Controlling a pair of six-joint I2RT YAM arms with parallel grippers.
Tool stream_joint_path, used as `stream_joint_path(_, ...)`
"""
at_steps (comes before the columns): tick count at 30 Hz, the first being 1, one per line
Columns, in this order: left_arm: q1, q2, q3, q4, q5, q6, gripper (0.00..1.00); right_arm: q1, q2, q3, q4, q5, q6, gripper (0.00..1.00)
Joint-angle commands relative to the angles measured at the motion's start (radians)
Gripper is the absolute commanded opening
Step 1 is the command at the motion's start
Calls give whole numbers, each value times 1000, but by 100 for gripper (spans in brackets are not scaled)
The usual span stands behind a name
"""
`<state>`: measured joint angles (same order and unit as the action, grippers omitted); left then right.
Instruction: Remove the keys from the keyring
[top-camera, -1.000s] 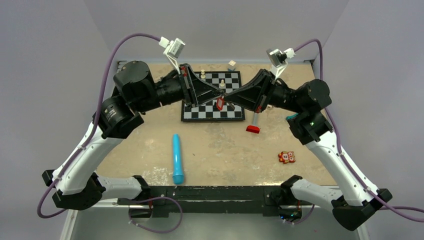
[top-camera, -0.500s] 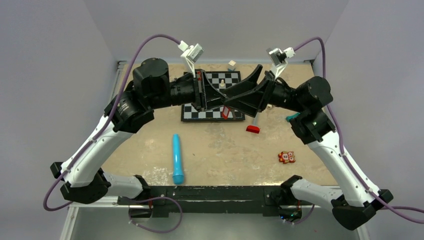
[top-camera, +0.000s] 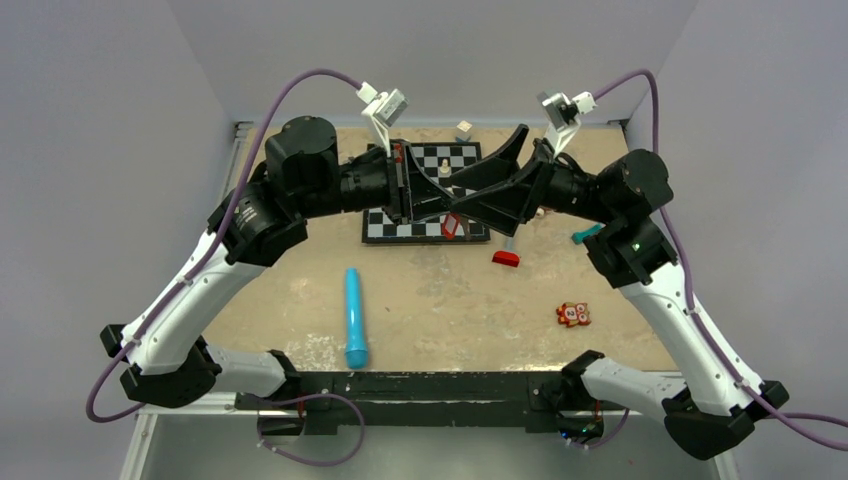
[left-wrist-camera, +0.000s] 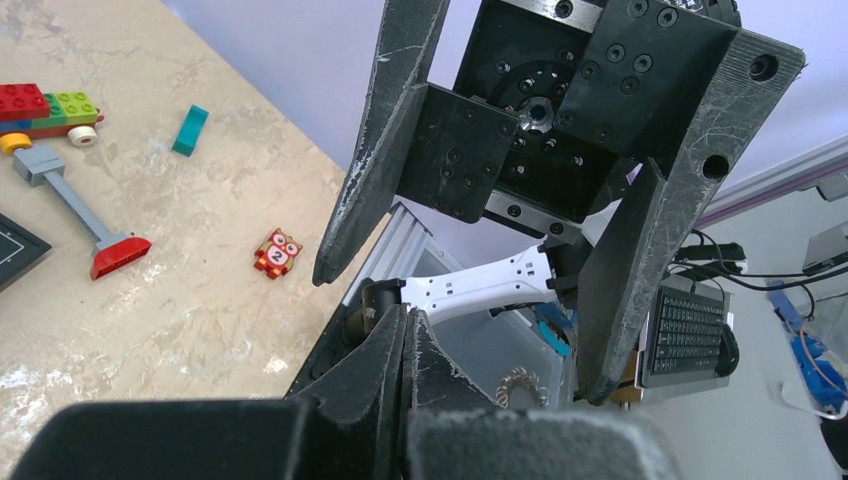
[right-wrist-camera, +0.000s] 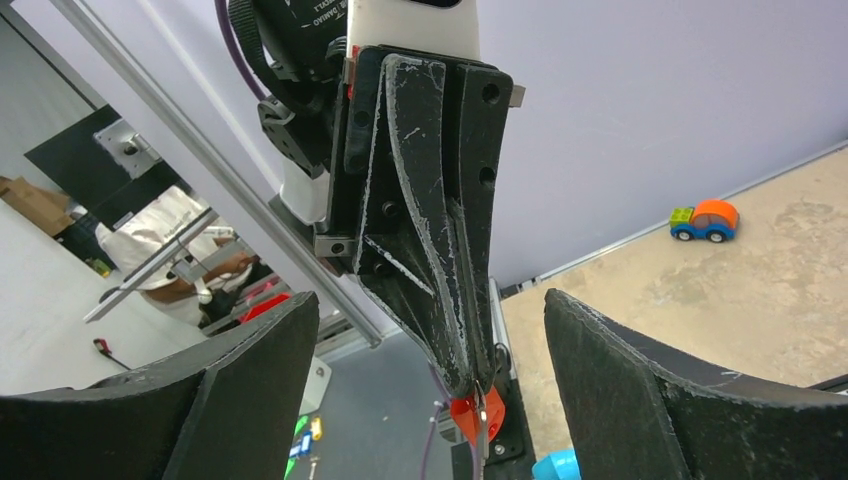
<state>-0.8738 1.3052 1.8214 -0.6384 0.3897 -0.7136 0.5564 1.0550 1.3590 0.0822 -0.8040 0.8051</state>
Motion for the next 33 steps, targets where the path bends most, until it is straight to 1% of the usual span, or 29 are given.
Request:
stream_joint_path(1,-5,-25,30,13,20,19,0,3,4,47,6,-9,-23,87)
stream_joint_path(4,-5,-28,29,14,19,20,0,2,-2,50,-2,-7,-28,87)
stream_joint_path(7,-5,-26,31,11,21,19,0,2,-14,45,-8,8,-35,84)
stream_joint_path(8,-5,-27,33,9,21,19,0,2,-18,43,-6,11,-35,81)
stream_joint_path(11,-5,-34,30,7,16,17,0,1,-19,36,4,6,-30,70)
stream_joint_path(13,-5,-43,20,14,11,14,0,2,-20,35,11,3,-25,65)
stream_joint_path(19,-5,-64,13,21,-6,11,0,2,-23,15,24,-4,-17,62)
stream_joint_path(28,-5,-70,26,9,-13,14,0,3,-20,-9,47,-22,6,47)
stream_joint_path(33,-5,-71,33,16,-18,15,0,2,-19,-22,65,-50,21,44)
